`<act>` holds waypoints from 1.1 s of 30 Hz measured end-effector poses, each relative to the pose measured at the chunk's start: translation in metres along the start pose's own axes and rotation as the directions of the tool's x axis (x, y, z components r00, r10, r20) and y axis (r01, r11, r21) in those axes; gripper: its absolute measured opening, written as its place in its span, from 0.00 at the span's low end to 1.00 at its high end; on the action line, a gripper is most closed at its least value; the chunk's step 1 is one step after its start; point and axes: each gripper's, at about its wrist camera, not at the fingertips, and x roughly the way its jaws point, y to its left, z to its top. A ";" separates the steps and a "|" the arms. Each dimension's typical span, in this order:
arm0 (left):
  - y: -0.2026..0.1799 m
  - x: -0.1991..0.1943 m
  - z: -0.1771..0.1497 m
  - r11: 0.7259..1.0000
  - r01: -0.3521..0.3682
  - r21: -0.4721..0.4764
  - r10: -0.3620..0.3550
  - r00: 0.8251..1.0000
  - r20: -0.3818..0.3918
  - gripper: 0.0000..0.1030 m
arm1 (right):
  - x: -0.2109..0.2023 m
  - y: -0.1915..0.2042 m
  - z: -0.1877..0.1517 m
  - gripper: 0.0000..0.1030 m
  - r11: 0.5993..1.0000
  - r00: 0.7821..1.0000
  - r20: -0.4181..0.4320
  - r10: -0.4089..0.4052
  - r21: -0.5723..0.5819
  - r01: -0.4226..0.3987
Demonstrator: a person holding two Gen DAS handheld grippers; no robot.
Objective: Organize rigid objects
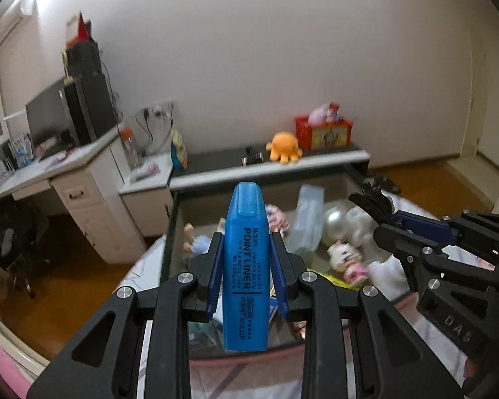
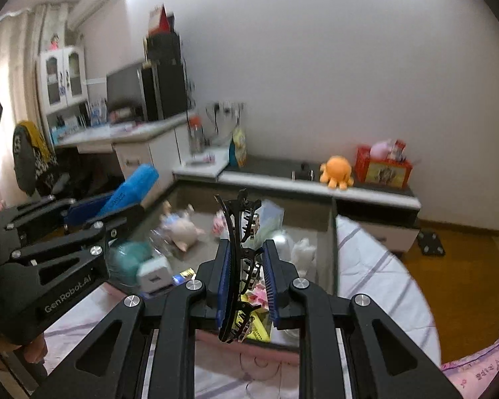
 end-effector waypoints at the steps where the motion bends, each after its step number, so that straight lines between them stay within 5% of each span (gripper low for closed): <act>1: 0.001 0.006 0.000 1.000 0.007 -0.002 -0.007 1.000 -0.008 0.26 | 0.008 -0.001 -0.002 0.19 1.000 1.000 -0.013 -0.002 -0.002 0.002; 6: -0.004 0.029 -0.003 1.000 0.007 0.003 -0.007 0.998 -0.057 0.27 | 0.027 -0.006 -0.009 0.20 1.000 0.998 -0.070 0.002 0.003 -0.001; 8: -0.003 0.025 -0.003 1.000 0.017 -0.003 -0.017 0.998 -0.056 0.41 | 0.020 -0.006 -0.009 0.22 1.000 0.998 -0.056 0.015 0.006 -0.014; 10: -0.001 0.014 0.000 1.000 0.002 -0.009 -0.002 0.999 -0.033 0.59 | 0.013 -0.006 -0.006 0.43 1.000 0.999 -0.037 0.008 0.007 -0.008; 15: 0.007 -0.040 0.002 0.999 -0.025 -0.043 0.027 0.999 0.045 0.74 | -0.037 0.000 0.001 0.75 1.000 0.999 0.040 -0.022 0.021 0.021; 20: 0.008 -0.109 -0.002 0.998 -0.031 -0.062 0.041 0.986 0.160 0.93 | -0.101 0.013 0.001 0.81 0.999 0.990 0.137 -0.028 0.020 0.026; 22: 0.008 -0.137 -0.006 0.997 -0.033 -0.070 0.046 0.980 0.193 0.97 | -0.124 0.020 -0.001 0.84 1.000 0.987 0.161 -0.026 0.010 0.024; 24: 0.007 -0.167 -0.013 0.996 -0.039 -0.078 0.056 0.971 0.231 1.00 | -0.145 0.027 -0.004 1.00 1.000 0.984 0.177 -0.028 0.011 0.027; 33: 0.001 -0.253 -0.040 0.996 -0.040 -0.080 0.063 0.945 0.320 1.00 | -0.229 0.057 -0.027 1.00 1.000 0.959 0.282 -0.027 0.013 0.025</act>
